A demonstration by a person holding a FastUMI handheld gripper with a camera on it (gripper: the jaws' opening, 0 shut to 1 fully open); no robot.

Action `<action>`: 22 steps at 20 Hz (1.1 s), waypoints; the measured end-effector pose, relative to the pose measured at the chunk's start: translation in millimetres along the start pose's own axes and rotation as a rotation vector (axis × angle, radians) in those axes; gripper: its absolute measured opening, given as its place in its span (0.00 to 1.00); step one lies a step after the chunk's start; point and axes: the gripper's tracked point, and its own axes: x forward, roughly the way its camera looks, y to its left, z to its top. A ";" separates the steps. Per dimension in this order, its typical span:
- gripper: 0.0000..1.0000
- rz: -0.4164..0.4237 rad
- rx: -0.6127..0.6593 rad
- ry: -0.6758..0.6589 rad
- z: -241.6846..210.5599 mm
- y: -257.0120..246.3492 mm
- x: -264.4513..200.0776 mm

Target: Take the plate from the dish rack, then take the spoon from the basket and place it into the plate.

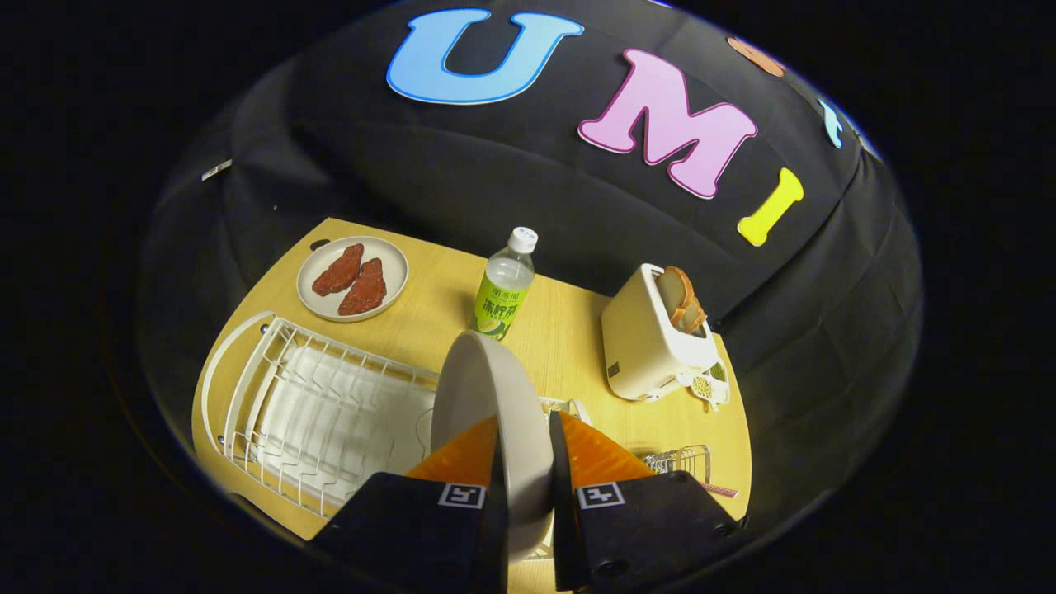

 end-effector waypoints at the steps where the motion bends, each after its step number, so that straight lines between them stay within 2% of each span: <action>1: 0.25 0.015 0.021 -0.003 1.3 -2.8 -4.2; 6: 0.26 0.121 0.137 -0.071 11.1 -36.8 -34.3; 12: 0.25 0.240 0.246 -0.175 0.3 -110.2 -91.8; 16: 0.25 0.283 0.272 -0.180 -36.6 -164.2 -118.1; 22: 0.25 0.349 0.348 -0.075 -147.1 -207.0 -118.2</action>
